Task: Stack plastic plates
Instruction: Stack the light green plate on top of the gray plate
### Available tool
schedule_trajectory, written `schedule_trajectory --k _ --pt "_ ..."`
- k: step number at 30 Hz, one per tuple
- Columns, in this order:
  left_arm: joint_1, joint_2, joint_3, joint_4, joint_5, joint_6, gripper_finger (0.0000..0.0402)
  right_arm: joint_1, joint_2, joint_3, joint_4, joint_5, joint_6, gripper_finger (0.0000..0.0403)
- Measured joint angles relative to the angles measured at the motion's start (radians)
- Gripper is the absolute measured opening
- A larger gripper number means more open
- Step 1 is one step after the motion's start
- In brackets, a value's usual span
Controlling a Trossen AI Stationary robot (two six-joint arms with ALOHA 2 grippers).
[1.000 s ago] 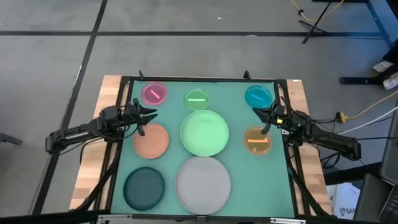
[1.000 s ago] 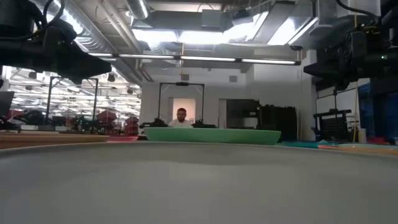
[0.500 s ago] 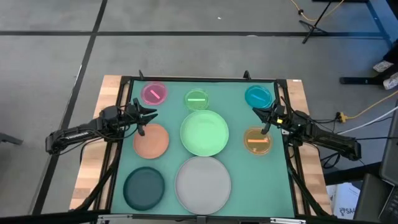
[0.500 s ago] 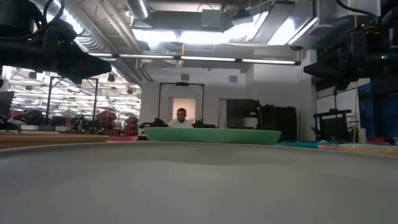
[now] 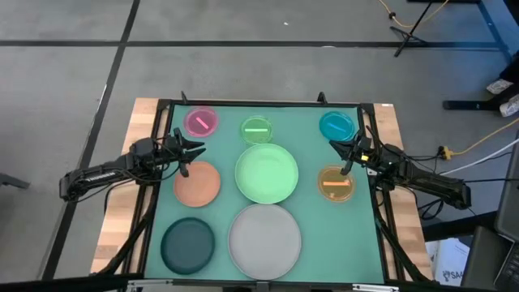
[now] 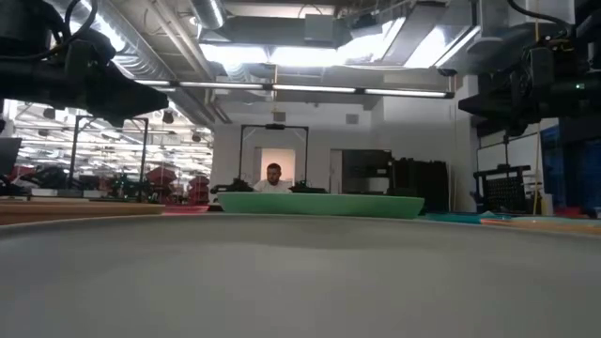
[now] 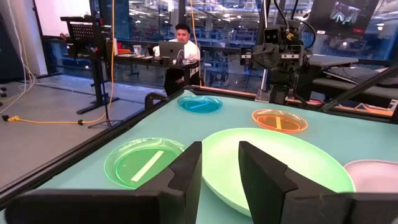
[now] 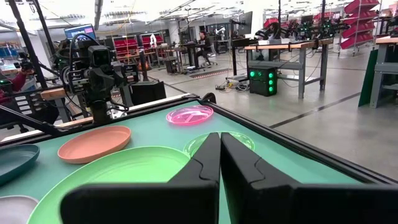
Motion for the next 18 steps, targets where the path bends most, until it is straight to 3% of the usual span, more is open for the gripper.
schedule_trajectory --k 8,18 --pt "0.0 0.0 0.0 0.054 -0.037 0.007 0.0098 0.0 0.0 0.0 0.004 0.0 0.0 0.0007" --pt "0.0 0.014 0.0 0.216 -0.007 0.001 0.0098 0.0 0.0 -0.001 0.021 0.001 0.001 0.0007"
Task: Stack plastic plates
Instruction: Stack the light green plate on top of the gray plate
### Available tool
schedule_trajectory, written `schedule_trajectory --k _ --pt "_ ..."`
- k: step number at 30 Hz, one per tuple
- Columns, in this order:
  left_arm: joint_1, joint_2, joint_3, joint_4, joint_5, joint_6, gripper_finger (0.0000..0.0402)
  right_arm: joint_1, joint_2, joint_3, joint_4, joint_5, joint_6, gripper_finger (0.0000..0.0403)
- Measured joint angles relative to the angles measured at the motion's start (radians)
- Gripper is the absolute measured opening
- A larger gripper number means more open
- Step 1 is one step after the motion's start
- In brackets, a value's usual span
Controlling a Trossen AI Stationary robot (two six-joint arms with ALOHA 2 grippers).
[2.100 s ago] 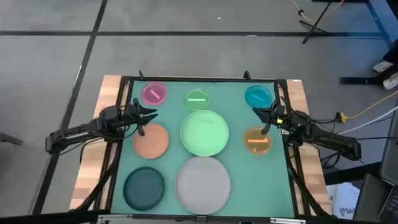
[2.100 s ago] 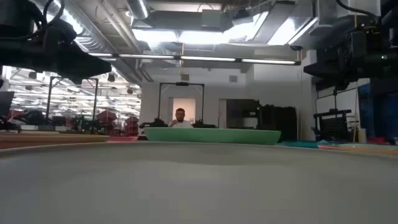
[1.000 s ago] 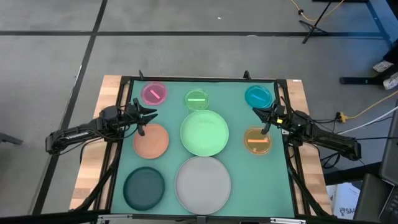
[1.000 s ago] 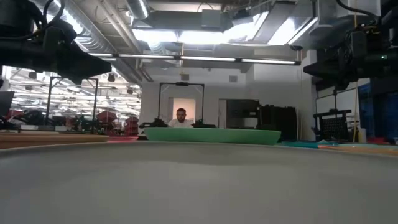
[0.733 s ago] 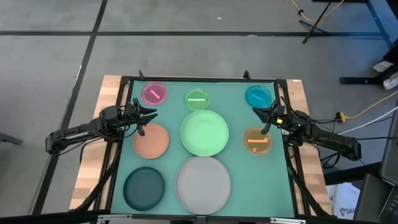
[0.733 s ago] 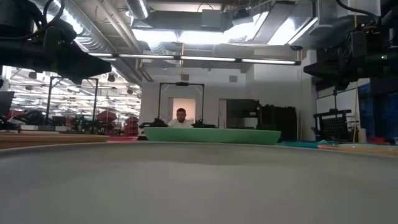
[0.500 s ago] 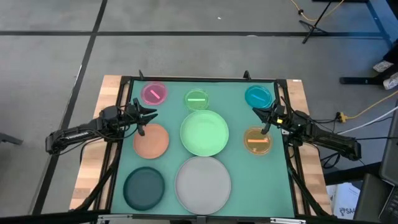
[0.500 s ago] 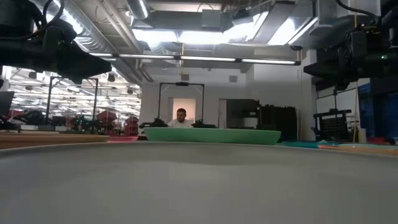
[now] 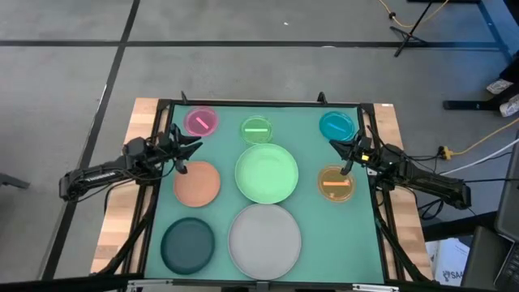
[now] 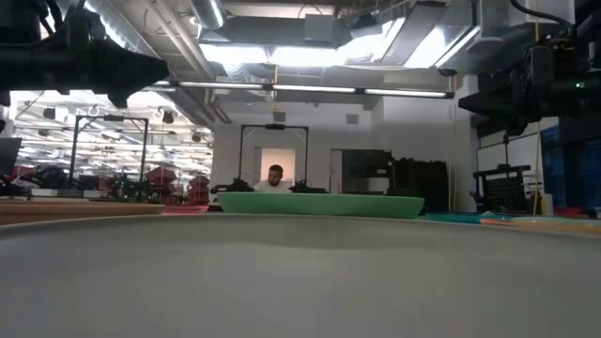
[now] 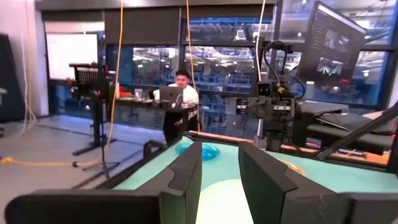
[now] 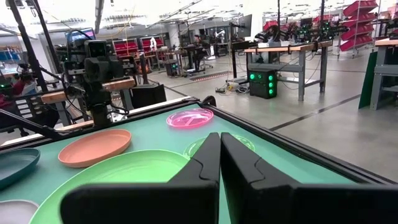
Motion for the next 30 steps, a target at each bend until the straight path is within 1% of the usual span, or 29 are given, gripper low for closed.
schedule_trajectory --k 4,7,11,15,18,23,30 --pt "0.0 0.029 0.0 0.042 0.02 0.006 0.0098 0.0 0.004 0.0 0.0 0.0 0.0 0.0007" --pt "0.0 0.075 0.0 0.059 0.019 0.004 0.0098 0.0 0.017 0.0 0.0 0.0 0.004 0.0007" --pt "0.0 0.163 0.004 0.112 -0.027 -0.002 0.0098 0.0 0.071 0.0 0.005 0.0 0.019 0.0007" --pt "0.0 0.298 0.042 0.166 -0.044 -0.011 0.0098 0.0 0.175 0.0 0.069 0.004 0.006 0.0007" --pt "0.0 0.403 0.078 0.17 -0.087 -0.06 0.0098 0.0 0.216 0.0 0.158 0.01 -0.02 0.0007" --pt "-0.009 0.601 0.14 0.173 -0.101 -0.183 0.0098 0.0 0.3 0.0 0.248 0.01 -0.045 0.0007" --pt "-0.056 0.865 0.237 0.169 -0.143 -0.265 0.0098 0.0 0.382 0.0 0.375 0.007 -0.057 0.0007"
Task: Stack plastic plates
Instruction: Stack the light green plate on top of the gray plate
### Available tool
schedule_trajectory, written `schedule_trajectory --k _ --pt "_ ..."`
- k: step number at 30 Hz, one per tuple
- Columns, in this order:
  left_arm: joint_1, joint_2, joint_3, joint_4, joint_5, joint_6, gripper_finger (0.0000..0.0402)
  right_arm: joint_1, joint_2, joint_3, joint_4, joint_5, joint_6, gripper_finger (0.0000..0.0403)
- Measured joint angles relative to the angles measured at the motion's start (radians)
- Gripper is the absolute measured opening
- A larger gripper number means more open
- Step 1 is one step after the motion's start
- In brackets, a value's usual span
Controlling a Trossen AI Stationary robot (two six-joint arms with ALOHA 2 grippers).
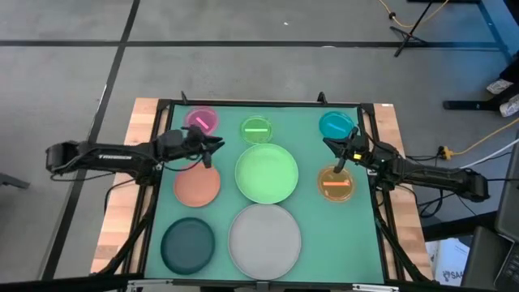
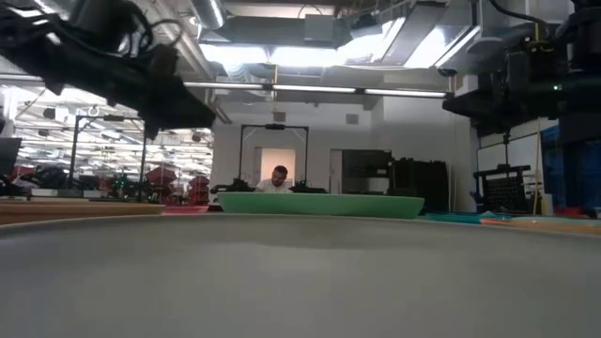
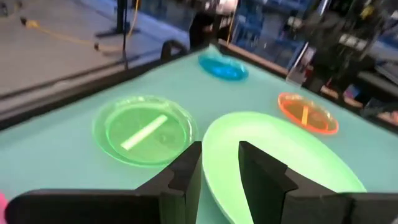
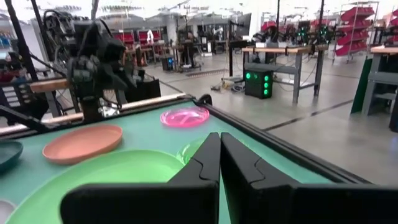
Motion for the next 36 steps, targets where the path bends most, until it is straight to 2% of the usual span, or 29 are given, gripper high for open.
schedule_trajectory --k 10,17,20,22,26,30,36 --pt "-0.029 0.261 0.137 0.01 0.015 -0.034 0.0098 0.0 0.157 0.12 0.011 -0.007 -0.064 0.0007" --pt "-0.027 0.344 0.185 0.01 -0.001 -0.021 0.0098 0.0 0.271 0.221 0.014 -0.007 -0.14 0.0007" --pt "-0.026 0.359 0.199 0.002 -0.042 -0.062 0.0098 0.0 0.303 0.251 0.013 -0.011 -0.157 0.0007" --pt "-0.025 0.366 0.207 -0.005 -0.033 -0.086 0.0098 0.0 0.318 0.266 0.013 -0.031 -0.157 0.0007" --pt "-0.027 0.394 0.248 -0.081 -0.02 -0.135 0.0098 0.001 0.33 0.27 -0.007 -0.084 -0.156 0.0007" --pt "-0.04 0.455 0.317 -0.22 -0.002 -0.15 0.0101 0.001 0.332 0.27 -0.052 -0.087 -0.131 0.0007" --pt "-0.045 0.56 0.434 -0.35 0.03 -0.127 0.0153 0.001 0.332 0.27 -0.08 -0.087 -0.092 0.0007"
